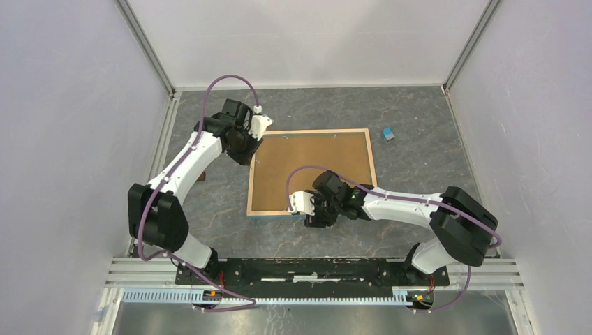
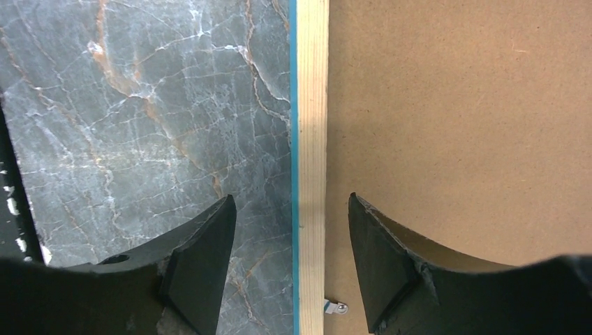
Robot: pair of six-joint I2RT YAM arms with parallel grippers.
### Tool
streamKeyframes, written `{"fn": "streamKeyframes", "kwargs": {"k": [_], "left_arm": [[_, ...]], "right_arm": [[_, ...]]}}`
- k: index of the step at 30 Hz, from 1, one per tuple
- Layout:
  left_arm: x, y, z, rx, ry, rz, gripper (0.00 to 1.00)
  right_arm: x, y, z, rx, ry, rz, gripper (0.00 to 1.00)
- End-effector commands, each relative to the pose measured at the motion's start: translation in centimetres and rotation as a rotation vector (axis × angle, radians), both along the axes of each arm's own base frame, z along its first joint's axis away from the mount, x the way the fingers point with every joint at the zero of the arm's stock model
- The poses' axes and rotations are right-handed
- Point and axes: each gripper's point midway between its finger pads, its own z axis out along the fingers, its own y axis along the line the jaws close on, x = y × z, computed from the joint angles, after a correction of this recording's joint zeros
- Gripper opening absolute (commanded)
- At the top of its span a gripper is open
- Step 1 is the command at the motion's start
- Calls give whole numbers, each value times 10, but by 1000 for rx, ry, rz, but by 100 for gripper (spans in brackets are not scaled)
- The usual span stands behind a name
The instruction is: Take the photo out of the frame
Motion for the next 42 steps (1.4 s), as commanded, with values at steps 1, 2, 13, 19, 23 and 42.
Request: {"fn": "streamKeyframes", "kwargs": {"k": [1,2,13,19,23,42], "left_arm": [[22,-15,2,-29,-56,23,2],[24,-15,-1,-25,-52,24,2],[45,-21,-23,-11,-47,46,2],[54,-15,-30,33,-69,60,2],[58,-14,-31,42,-83,68,2],[74,-14,-37,52,-120,89,2]], "right_arm": [[16,9,5,17,-54,-16,66],[15,9,3,11,-50,-16,65],[5,8,-17,-36,-18,12,60],[0,8,-24,-65,-18,36,50],[-2,7,-29,-90,-19,46,45],[-22,1,-50,-176,26,130,19]]}}
